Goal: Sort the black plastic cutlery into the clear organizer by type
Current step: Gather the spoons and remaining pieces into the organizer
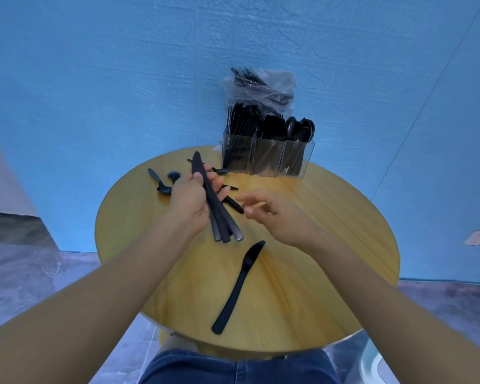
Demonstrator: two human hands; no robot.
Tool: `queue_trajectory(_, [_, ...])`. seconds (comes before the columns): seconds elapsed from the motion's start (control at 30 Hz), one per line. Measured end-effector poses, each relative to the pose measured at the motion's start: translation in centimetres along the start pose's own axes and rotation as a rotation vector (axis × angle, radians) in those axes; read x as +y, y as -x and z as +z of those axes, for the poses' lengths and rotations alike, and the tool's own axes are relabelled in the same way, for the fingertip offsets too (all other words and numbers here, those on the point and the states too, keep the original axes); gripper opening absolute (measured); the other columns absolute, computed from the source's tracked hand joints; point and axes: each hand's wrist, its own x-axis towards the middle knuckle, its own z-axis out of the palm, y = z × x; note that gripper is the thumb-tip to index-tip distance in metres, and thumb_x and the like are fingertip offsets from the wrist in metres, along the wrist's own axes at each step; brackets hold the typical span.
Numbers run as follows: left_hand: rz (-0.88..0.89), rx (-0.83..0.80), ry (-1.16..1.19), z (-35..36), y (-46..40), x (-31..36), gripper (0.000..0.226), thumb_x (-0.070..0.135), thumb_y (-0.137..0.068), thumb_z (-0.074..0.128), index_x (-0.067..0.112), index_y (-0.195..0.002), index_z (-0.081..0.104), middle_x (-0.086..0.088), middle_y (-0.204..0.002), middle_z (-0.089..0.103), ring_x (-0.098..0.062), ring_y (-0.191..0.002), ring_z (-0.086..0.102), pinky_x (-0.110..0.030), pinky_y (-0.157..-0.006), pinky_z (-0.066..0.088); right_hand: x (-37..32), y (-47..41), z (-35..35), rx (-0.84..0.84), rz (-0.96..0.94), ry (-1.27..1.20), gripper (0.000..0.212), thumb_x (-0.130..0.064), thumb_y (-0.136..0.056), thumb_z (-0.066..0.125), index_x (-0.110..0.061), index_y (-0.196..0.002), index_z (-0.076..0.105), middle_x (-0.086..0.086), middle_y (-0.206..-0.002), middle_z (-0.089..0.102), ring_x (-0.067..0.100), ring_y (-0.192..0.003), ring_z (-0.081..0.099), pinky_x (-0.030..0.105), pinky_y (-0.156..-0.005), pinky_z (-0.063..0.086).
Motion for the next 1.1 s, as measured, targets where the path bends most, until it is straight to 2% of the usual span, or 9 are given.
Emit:
queue_trajectory(0.1, [-0.031, -0.004, -0.072, -1.7, 0.2, 0.6, 0.031, 0.017, -0.105, 0.025, 0.008, -0.107, 0.054, 0.000, -0.073, 0.049, -0.007, -0.055, 0.044, -0.019, -0.049, 0.046, 2.1, 1.4, -0.2, -0.130, 0.109, 0.184, 0.031, -0.025, -0.092, 0.059, -0.022, -0.122, 0.058, -0.005, -0.121, 0.056, 0.007, -0.102, 0.052, 0.021, -0.090, 0.044])
queue_trajectory(0.23, [-0.105, -0.059, -0.132, -2.7, 1.4, 0.7, 0.032, 0.017, -0.104, 0.025, 0.010, -0.100, 0.056, 0.001, -0.068, 0.046, -0.006, -0.048, 0.036, -0.017, -0.043, 0.035, 3.2, 2.0, -0.2, -0.240, 0.132, 0.245, 0.034, -0.031, -0.083, 0.069, -0.032, -0.116, 0.060, -0.004, -0.122, 0.045, 0.012, -0.111, 0.043, 0.029, -0.098, 0.038])
queue_trajectory(0.47, [-0.174, -0.085, -0.243, -3.2, 2.9, 0.3, 0.034, 0.017, -0.104, 0.024, 0.010, -0.096, 0.057, 0.001, -0.068, 0.047, -0.006, -0.048, 0.036, -0.016, -0.039, 0.035, 3.0, 2.0, -0.5, -0.279, 0.096, 0.158, 0.014, -0.022, -0.083, 0.069, -0.027, -0.089, 0.057, -0.005, -0.105, 0.053, 0.013, -0.098, 0.049, 0.025, -0.089, 0.041])
queue_trajectory(0.6, [-0.192, -0.092, -0.314, -2.9, 3.4, -0.4, 0.033, 0.018, -0.104, 0.025, 0.010, -0.099, 0.057, 0.000, -0.070, 0.049, -0.005, -0.050, 0.039, -0.017, -0.045, 0.039, 3.0, 2.2, -1.2, -0.250, 0.092, 0.076, 0.018, -0.013, -0.083, 0.069, -0.024, -0.079, 0.056, -0.006, -0.084, 0.057, 0.007, -0.076, 0.051, 0.012, -0.067, 0.042])
queue_trajectory(0.73, [-0.199, -0.127, -0.373, -2.0, 3.5, -0.7, 0.032, 0.016, -0.104, 0.027, 0.009, -0.097, 0.058, -0.002, -0.073, 0.051, -0.007, -0.053, 0.042, -0.018, -0.047, 0.048, 2.9, 2.2, -2.4, -0.127, 0.037, -0.116, 0.011, -0.005, -0.086, 0.063, -0.015, -0.082, 0.063, -0.004, -0.077, 0.061, 0.002, -0.069, 0.054, 0.012, -0.064, 0.043])
queue_trajectory(0.87, [-0.160, -0.186, -0.511, -0.5, 3.5, -1.1, 0.031, 0.015, -0.104, 0.029, 0.009, -0.102, 0.059, -0.002, -0.076, 0.054, -0.010, -0.063, 0.050, -0.028, -0.067, 0.054, 1.4, 0.5, -2.8, 0.017, -0.037, -0.262, 0.013, -0.002, -0.085, 0.065, -0.016, -0.082, 0.064, -0.005, -0.071, 0.062, 0.002, -0.062, 0.053, 0.014, -0.059, 0.043])
queue_trajectory(0.97, [-0.094, -0.222, -0.613, 0.2, 2.9, -1.2, 0.031, 0.016, -0.103, 0.029, 0.009, -0.108, 0.059, -0.003, -0.080, 0.056, -0.015, -0.074, 0.055, -0.044, -0.088, 0.052, 0.5, -1.1, -3.2, 0.114, -0.074, -0.345, 0.013, -0.002, -0.083, 0.066, -0.015, -0.082, 0.063, -0.006, -0.068, 0.065, 0.003, -0.061, 0.056, 0.015, -0.058, 0.045])
queue_trajectory(1.03, [-0.046, -0.211, -0.637, 0.4, 2.2, -0.8, 0.030, 0.016, -0.103, 0.029, 0.010, -0.107, 0.058, -0.004, -0.082, 0.056, -0.015, -0.074, 0.056, -0.045, -0.087, 0.052, 0.3, -1.9, -3.8, 0.136, -0.084, -0.363, 0.012, -0.001, -0.084, 0.066, -0.013, -0.081, 0.063, -0.003, -0.069, 0.066, 0.004, -0.061, 0.056, 0.015, -0.059, 0.047])
queue_trajectory(1.1, [-0.018, -0.203, -0.643, 0.5, 1.7, -0.3, 0.030, 0.017, -0.104, 0.028, 0.010, -0.106, 0.057, -0.004, -0.082, 0.056, -0.012, -0.071, 0.055, -0.036, -0.074, 0.056, 0.3, -2.6, -4.4, 0.134, -0.085, -0.367, 0.011, -0.002, -0.084, 0.066, -0.011, -0.079, 0.063, -0.004, -0.068, 0.066, 0.004, -0.060, 0.056, 0.016, -0.059, 0.048])
